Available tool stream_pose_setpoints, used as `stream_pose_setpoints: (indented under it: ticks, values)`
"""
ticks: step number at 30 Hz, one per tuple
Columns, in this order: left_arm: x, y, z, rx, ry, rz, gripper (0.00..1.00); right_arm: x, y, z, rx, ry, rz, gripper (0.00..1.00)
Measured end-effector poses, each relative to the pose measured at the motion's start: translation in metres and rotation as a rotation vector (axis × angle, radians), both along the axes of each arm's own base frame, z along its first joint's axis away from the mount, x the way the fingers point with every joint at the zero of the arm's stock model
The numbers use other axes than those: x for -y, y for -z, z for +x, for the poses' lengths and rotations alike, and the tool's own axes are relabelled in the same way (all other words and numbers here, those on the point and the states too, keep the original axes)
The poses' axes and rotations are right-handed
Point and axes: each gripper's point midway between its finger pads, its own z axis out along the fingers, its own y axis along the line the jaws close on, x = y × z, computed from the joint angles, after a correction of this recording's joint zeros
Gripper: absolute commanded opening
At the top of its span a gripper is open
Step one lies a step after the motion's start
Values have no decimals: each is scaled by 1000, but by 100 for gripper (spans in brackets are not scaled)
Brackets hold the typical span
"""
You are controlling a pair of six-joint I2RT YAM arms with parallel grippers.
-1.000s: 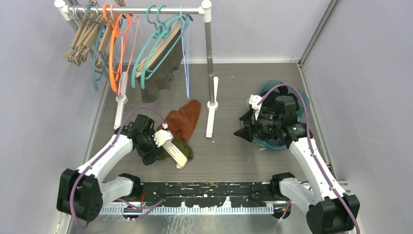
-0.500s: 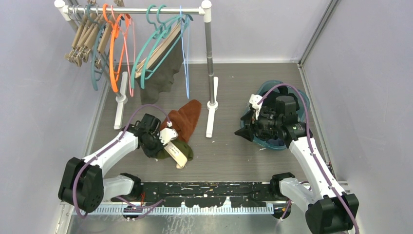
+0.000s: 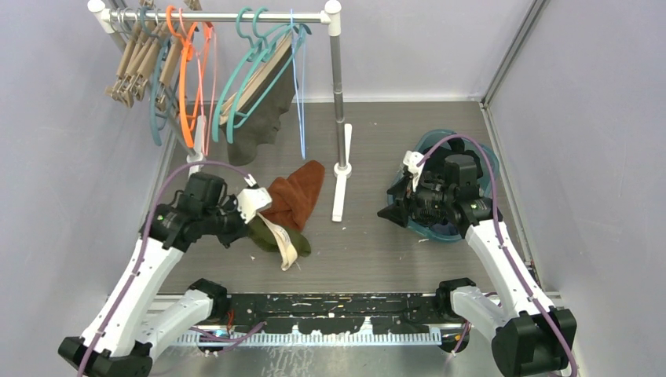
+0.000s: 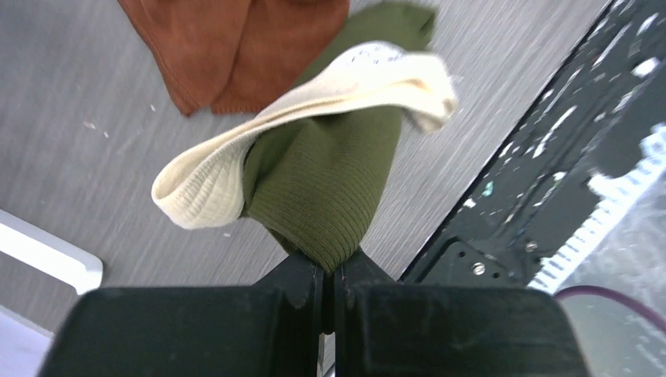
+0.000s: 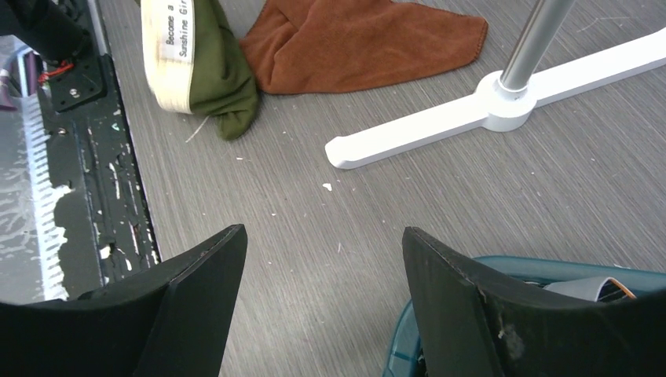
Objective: Remove the underwear clipped to the hanger
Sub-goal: Pick up the underwear from the center of the board.
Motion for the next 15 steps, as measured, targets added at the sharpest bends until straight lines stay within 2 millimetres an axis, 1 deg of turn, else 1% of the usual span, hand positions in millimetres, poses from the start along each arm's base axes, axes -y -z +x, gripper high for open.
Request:
stream_pose_setpoints:
  ticks: [3, 5, 7, 9, 11, 13, 15]
  values:
    - [15, -37, -2, 26, 21, -88, 0, -3, -4, -1, -4, -11, 21, 79]
    - [24, -56, -2, 26, 35, -132, 0, -7, -4, -4, -10, -29, 28, 78]
    - [36, -76, 3, 23, 57, -174, 0, -14, -5, -5, -18, -61, 27, 79]
    - [47, -88, 7, 14, 80, -199, 0, -25, -5, -9, -29, -113, 16, 79]
    - [62, -98, 10, -5, 114, -217, 0, -43, -6, -14, -26, -185, -5, 79]
    - [76, -99, 12, -35, 152, -229, 0, -61, -10, -21, -18, -255, -22, 78]
    - [86, -98, 10, -75, 179, -243, 0, -75, -15, -26, -5, -302, -22, 78]
